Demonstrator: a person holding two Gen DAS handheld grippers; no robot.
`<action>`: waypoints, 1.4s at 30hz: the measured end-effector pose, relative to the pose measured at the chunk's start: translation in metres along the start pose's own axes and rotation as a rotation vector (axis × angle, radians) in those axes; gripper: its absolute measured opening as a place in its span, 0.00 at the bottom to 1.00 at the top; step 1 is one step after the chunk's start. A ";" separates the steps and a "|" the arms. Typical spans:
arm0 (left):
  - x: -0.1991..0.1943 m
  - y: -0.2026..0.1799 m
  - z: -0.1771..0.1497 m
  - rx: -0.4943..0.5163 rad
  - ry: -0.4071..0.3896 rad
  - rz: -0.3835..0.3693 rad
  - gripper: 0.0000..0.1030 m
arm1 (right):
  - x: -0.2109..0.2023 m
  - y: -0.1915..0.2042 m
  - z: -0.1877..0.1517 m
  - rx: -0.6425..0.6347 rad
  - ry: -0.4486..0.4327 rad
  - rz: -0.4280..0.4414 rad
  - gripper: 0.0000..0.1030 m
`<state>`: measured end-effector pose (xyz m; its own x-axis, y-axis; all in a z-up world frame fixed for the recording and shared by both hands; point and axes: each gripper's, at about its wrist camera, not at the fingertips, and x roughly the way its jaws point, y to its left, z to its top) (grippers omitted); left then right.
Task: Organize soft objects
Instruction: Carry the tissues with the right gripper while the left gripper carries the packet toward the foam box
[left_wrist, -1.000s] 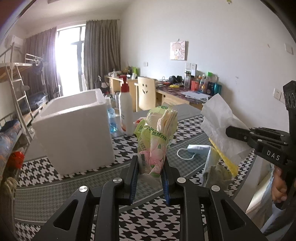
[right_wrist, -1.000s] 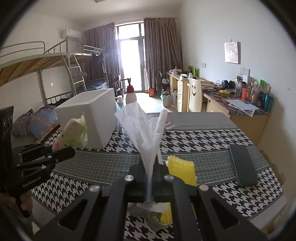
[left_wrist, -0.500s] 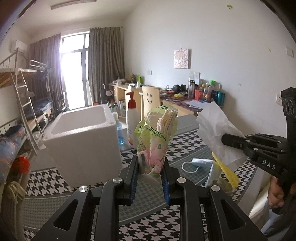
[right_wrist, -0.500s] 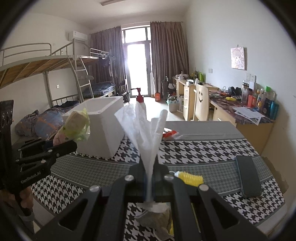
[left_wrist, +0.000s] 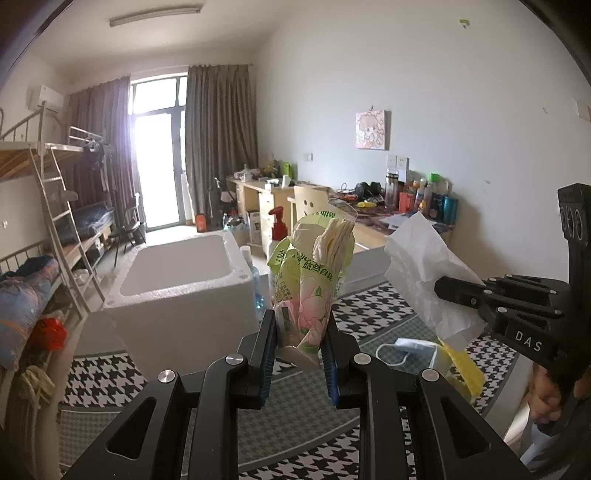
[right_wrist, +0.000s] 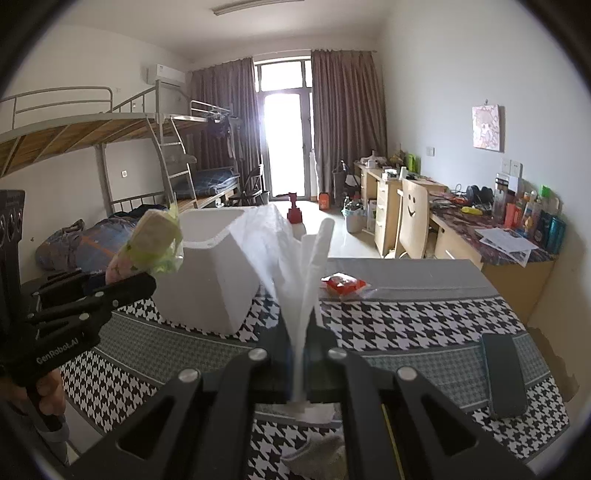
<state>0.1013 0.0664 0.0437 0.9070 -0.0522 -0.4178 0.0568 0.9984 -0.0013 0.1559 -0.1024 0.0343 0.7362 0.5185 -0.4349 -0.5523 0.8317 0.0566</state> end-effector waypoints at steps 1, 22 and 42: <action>0.001 0.002 0.001 -0.003 -0.001 0.001 0.24 | 0.001 0.001 0.001 -0.002 -0.002 0.001 0.07; 0.012 0.026 0.026 -0.036 -0.036 0.049 0.24 | 0.017 0.019 0.034 -0.043 -0.032 0.030 0.07; 0.026 0.065 0.049 -0.093 -0.060 0.157 0.24 | 0.042 0.043 0.065 -0.088 -0.034 0.046 0.07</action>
<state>0.1490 0.1292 0.0770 0.9251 0.1057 -0.3648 -0.1236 0.9920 -0.0259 0.1888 -0.0322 0.0770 0.7213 0.5635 -0.4027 -0.6169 0.7870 -0.0037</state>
